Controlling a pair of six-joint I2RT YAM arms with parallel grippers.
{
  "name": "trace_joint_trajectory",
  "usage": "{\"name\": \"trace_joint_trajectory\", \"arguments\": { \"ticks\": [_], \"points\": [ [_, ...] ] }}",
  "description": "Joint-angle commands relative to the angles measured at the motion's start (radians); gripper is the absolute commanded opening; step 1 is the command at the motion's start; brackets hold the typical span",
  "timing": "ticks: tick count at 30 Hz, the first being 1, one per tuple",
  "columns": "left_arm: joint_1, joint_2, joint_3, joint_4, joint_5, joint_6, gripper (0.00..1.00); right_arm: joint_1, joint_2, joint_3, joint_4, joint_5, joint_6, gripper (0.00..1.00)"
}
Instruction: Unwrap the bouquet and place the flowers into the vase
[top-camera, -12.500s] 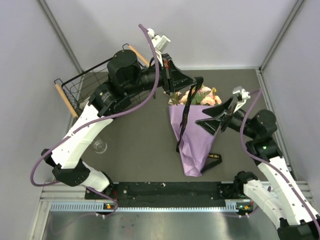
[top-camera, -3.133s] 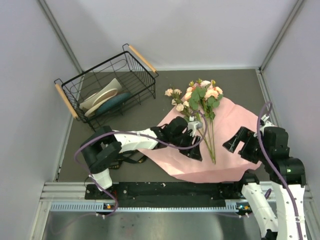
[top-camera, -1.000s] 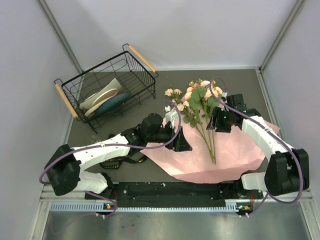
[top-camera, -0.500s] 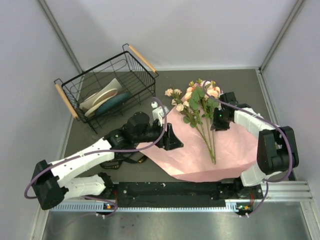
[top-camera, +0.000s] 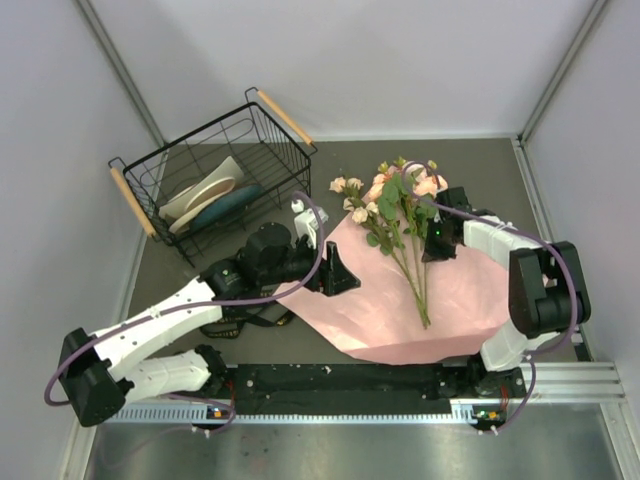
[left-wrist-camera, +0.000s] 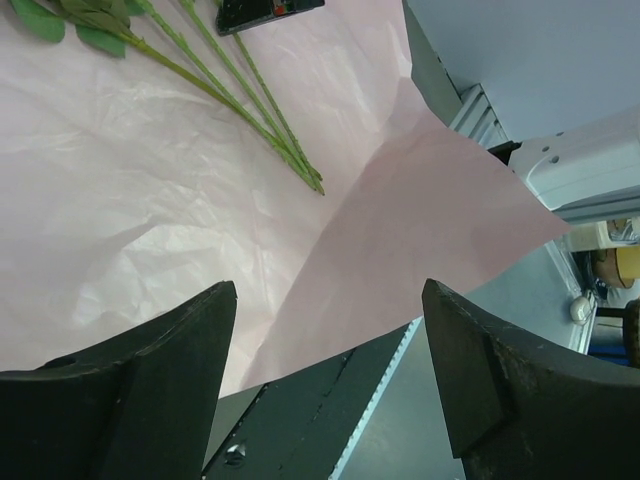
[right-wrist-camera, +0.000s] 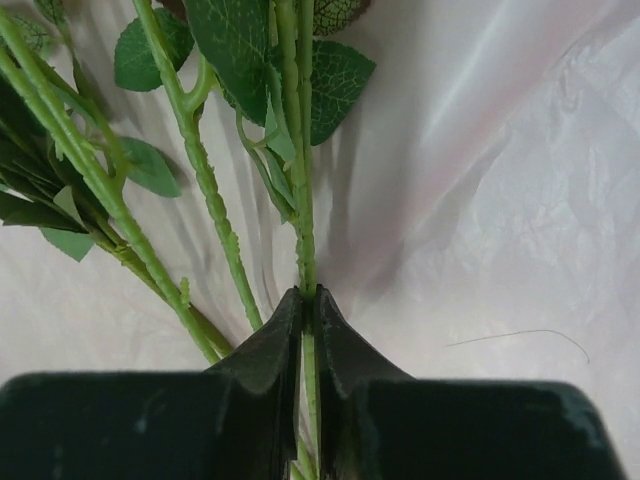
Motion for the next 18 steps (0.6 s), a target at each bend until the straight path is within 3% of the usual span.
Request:
{"name": "trace_joint_trajectory", "arguments": {
  "ticks": [1, 5, 9, 18],
  "points": [
    [0.008, -0.039, 0.025, 0.005, -0.02, 0.01, 0.81, 0.007, 0.008, 0.004, 0.039, 0.034, -0.019, 0.0],
    [0.013, -0.07, 0.025, 0.0, -0.026, -0.002, 0.81, 0.008, -0.049, 0.018, 0.014, 0.115, -0.032, 0.0],
    [0.024, -0.093, 0.04, -0.011, -0.026, -0.005, 0.84, 0.008, -0.21, 0.029, 0.013, 0.149, -0.061, 0.0],
    [0.149, -0.148, 0.102, -0.006, 0.083, -0.03, 0.94, 0.053, -0.482, 0.084, 0.031, -0.145, -0.157, 0.0]
  ]
}}
